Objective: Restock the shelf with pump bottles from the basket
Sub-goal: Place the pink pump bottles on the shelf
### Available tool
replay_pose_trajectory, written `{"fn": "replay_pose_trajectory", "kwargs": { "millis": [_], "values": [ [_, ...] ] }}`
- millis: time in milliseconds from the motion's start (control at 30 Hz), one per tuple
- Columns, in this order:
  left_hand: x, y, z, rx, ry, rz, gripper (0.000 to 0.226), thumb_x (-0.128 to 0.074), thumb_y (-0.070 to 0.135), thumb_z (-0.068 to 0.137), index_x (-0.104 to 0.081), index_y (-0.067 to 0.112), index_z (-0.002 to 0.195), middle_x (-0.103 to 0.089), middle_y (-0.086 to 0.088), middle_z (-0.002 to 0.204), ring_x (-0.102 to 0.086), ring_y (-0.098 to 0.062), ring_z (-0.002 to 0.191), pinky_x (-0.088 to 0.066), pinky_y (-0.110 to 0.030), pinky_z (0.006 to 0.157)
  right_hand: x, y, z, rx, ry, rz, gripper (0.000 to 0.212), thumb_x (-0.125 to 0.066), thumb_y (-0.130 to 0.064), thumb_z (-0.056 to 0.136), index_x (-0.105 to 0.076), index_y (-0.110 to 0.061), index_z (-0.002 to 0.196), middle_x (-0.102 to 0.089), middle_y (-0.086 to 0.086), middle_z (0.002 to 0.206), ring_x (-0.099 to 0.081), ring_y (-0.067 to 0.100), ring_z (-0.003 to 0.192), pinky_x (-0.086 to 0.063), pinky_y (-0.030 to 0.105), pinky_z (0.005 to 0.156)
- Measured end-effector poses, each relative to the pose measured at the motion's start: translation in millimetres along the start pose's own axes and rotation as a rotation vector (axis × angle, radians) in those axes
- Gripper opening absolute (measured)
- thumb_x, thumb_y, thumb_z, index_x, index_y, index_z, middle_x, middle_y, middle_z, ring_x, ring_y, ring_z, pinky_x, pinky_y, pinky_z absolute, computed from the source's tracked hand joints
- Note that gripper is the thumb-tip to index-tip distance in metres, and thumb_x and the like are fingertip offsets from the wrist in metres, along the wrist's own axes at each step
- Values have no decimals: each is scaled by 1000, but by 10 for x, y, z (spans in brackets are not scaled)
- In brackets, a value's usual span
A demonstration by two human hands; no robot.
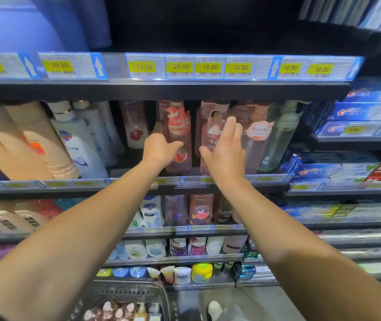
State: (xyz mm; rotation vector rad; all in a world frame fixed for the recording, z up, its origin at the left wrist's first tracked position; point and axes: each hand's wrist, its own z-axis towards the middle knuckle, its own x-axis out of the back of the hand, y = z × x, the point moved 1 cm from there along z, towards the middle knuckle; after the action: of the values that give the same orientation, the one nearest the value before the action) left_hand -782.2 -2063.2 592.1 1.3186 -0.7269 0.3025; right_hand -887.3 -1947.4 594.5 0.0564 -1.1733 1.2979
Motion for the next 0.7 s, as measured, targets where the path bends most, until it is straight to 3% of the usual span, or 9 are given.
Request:
{"fn": "replay_pose_trajectory", "kwargs": {
  "millis": [67, 167, 233, 267, 300, 400, 467, 700],
  "values": [
    [40, -32, 7, -11, -30, 18, 44, -68, 35, 90, -44, 10, 63, -43, 1, 60, -42, -12, 54, -28, -22, 47, -26, -27, 24, -4, 28, -51, 70, -71, -27, 85, -26, -12, 136, -38, 6, 127, -58, 36, 90, -39, 38, 67],
    [114, -44, -43, -63, -63, 47, 41, -68, 38, 90, -46, 11, 69, -44, -2, 60, -43, -13, 52, -30, -26, 45, -66, -44, 68, -14, 51, -78, 52, -66, -22, 86, -33, -10, 125, -41, 8, 118, -58, 39, 85, -37, 38, 63],
    [153, -37, -101, -119, -83, 29, 35, -68, 36, 90, -59, 2, 87, -57, -7, 78, -56, -20, 71, -42, -41, 57, -92, -48, 95, -32, 51, -82, 50, -64, -21, 88, -34, -8, 125, -41, 10, 117, -58, 41, 87, -40, 42, 65],
    [168, -37, -130, -146, -87, 5, 35, -68, 34, 90, -60, 0, 96, -58, -3, 89, -57, -19, 84, -45, -41, 62, -102, -50, 108, -38, 48, -86, 50, -63, -21, 88, -34, -7, 126, -42, 11, 118, -58, 41, 89, -42, 44, 69],
    [178, -50, -135, -167, -90, -15, 32, -68, 33, 90, -59, 4, 99, -59, -1, 92, -57, -19, 89, -45, -38, 60, -110, -52, 124, -42, 42, -90, 50, -62, -21, 89, -34, -6, 127, -43, 12, 118, -57, 41, 91, -44, 45, 72],
    [189, -106, -111, -192, -106, -33, 28, -69, 33, 89, -52, 13, 99, -54, 3, 78, -56, -13, 74, -36, -19, 53, -113, -41, 171, -67, 13, -100, 43, -61, -21, 91, -38, -5, 122, -45, 13, 118, -56, 42, 97, -40, 42, 75],
    [189, -136, -92, -198, -120, -56, 28, -70, 32, 89, -51, 15, 100, -56, 5, 86, -53, -8, 77, -36, -16, 56, -110, -30, 183, -80, 2, -90, 40, -61, -22, 91, -39, -5, 120, -46, 13, 117, -55, 42, 99, -37, 39, 74],
    [202, -191, -35, -222, -149, -62, 31, -70, 32, 88, -57, 12, 108, -65, 0, 101, -61, -13, 92, -41, -19, 63, -137, 15, 168, -105, 13, -6, 41, -64, -21, 90, -38, -5, 118, -48, 13, 113, -54, 41, 99, -32, 36, 71]
  ]
}}
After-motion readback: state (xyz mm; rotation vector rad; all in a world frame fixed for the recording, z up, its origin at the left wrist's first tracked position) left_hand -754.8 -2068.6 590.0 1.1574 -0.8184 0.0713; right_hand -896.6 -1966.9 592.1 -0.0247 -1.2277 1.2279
